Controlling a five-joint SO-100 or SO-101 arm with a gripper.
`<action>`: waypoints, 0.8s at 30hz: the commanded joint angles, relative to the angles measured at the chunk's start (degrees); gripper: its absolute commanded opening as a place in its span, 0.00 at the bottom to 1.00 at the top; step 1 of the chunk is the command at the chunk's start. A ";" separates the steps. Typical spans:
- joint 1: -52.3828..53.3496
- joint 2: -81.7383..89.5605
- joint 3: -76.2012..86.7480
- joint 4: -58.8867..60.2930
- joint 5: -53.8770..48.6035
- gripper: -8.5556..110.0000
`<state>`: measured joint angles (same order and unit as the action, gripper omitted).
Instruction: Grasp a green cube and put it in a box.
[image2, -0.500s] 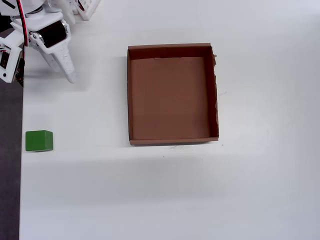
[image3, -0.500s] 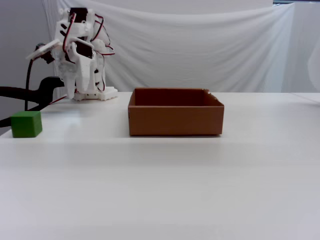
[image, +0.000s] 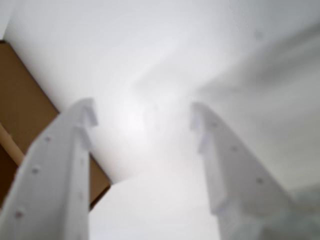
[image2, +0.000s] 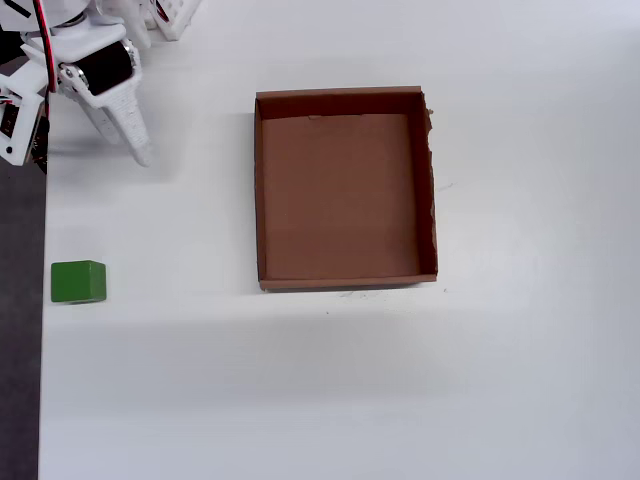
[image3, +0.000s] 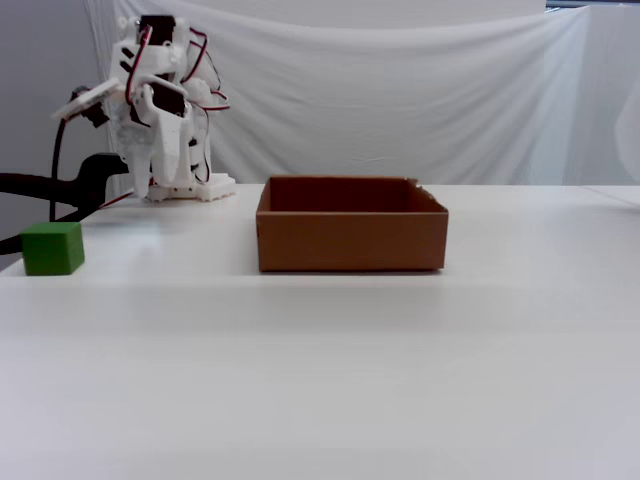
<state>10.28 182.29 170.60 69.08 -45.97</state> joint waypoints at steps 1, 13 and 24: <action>-0.53 0.18 -0.35 1.05 0.26 0.27; -0.35 0.18 -0.35 1.05 0.26 0.27; 0.88 0.18 -0.35 1.05 0.26 0.27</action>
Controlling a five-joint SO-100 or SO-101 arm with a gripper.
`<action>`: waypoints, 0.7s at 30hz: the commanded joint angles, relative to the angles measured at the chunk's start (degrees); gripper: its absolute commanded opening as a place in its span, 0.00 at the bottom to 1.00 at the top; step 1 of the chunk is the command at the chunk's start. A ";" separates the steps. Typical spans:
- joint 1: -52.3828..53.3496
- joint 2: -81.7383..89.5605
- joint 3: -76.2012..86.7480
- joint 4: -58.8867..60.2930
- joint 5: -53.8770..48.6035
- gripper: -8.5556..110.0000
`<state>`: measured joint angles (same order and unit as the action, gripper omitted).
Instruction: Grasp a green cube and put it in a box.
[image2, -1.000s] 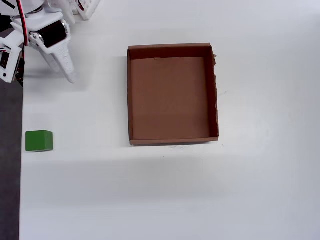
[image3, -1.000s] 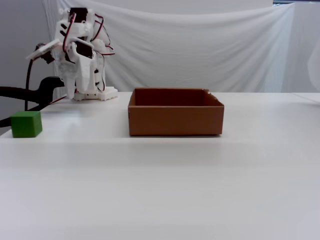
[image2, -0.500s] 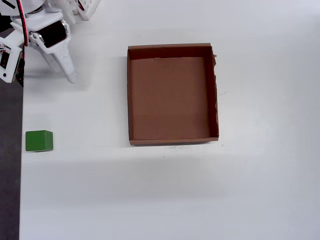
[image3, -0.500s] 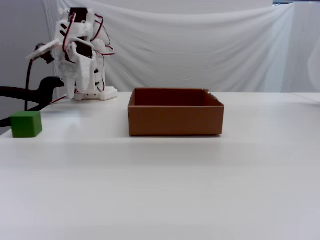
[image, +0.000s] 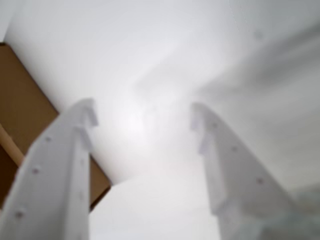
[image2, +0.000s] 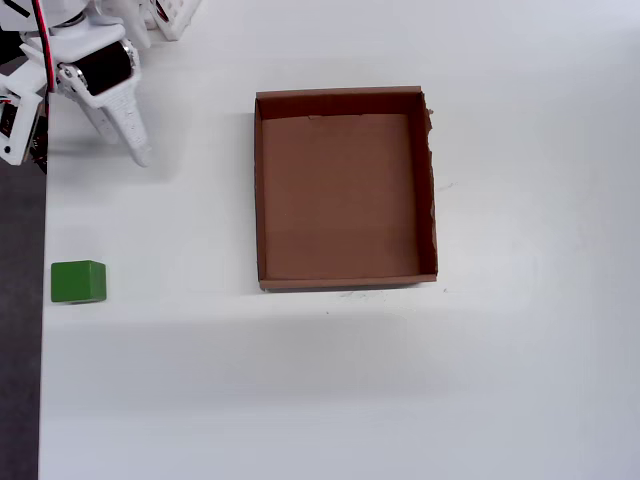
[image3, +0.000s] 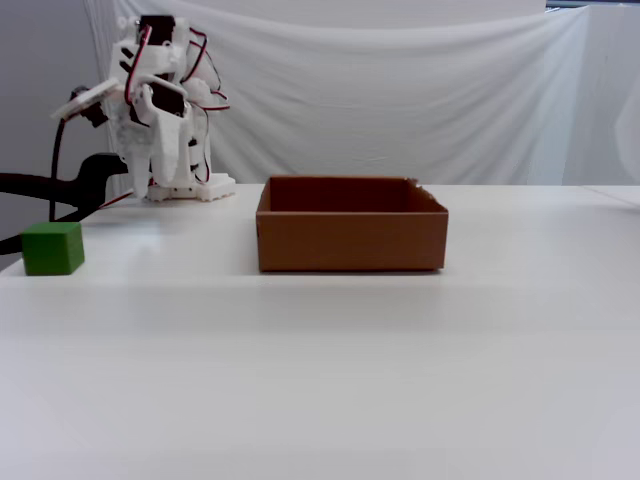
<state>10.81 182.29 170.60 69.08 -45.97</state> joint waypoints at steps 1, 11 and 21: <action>0.18 0.18 -0.35 1.05 0.26 0.27; -1.14 -2.20 -2.46 -2.99 -0.26 0.27; 1.85 -17.14 -15.73 -9.58 -0.44 0.27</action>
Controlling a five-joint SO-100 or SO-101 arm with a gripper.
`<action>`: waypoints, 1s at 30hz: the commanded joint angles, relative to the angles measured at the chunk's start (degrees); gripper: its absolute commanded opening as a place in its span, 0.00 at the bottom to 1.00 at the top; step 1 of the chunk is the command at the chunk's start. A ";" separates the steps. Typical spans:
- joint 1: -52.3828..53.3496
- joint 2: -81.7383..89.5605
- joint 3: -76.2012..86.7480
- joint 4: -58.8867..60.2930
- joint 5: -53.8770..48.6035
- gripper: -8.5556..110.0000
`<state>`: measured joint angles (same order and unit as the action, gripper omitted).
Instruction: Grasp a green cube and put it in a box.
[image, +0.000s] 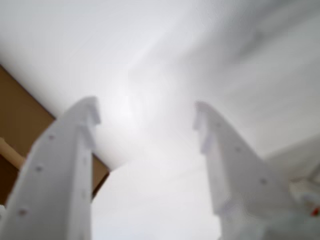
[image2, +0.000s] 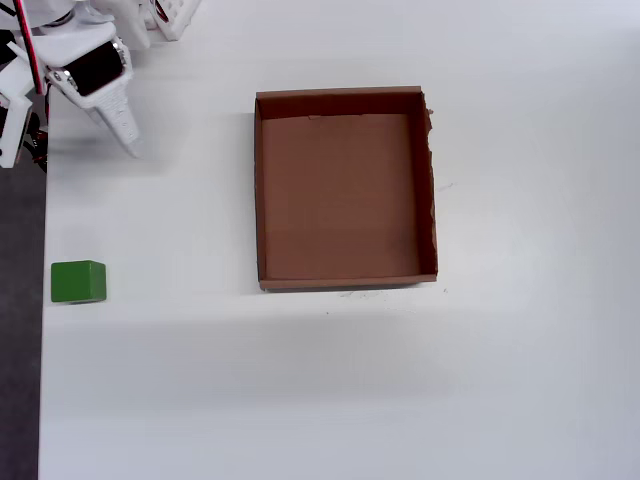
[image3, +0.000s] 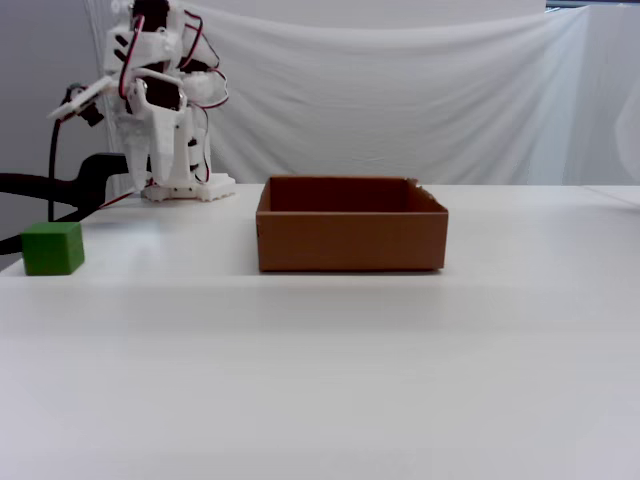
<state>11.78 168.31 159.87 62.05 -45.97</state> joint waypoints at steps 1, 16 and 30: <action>1.32 -5.45 -6.68 -3.08 -0.88 0.27; 1.67 -33.22 -23.03 -4.92 -16.96 0.27; 3.08 -44.74 -32.78 -8.09 -22.32 0.31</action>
<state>14.33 123.40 130.08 54.67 -67.32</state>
